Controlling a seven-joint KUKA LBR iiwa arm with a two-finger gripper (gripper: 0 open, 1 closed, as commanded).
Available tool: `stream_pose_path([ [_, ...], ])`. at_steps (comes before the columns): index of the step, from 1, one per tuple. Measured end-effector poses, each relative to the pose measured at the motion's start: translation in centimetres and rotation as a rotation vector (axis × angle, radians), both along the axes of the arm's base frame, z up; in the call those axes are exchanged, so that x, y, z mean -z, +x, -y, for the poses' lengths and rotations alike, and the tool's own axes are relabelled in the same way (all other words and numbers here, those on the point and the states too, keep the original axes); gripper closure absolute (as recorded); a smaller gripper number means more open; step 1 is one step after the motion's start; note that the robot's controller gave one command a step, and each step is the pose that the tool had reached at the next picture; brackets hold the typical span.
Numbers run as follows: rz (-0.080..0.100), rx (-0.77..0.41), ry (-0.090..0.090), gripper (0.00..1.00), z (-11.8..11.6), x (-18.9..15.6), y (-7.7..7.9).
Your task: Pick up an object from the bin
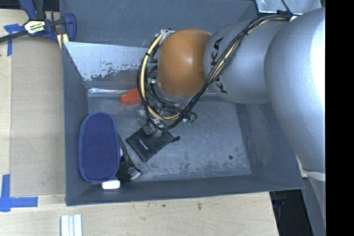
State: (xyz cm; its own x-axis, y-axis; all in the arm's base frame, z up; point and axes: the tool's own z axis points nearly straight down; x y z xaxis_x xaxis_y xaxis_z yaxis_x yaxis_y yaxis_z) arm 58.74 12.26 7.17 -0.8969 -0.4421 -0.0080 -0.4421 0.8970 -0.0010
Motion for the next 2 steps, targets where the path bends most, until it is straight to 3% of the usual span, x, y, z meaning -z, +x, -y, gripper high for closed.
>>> stream_pose_path([
  [1,-0.001,0.004,0.000,1.00,0.0,-0.5,0.1],
  [2,0.000,0.007,-0.001,1.00,0.0,-3.9,0.3],
])
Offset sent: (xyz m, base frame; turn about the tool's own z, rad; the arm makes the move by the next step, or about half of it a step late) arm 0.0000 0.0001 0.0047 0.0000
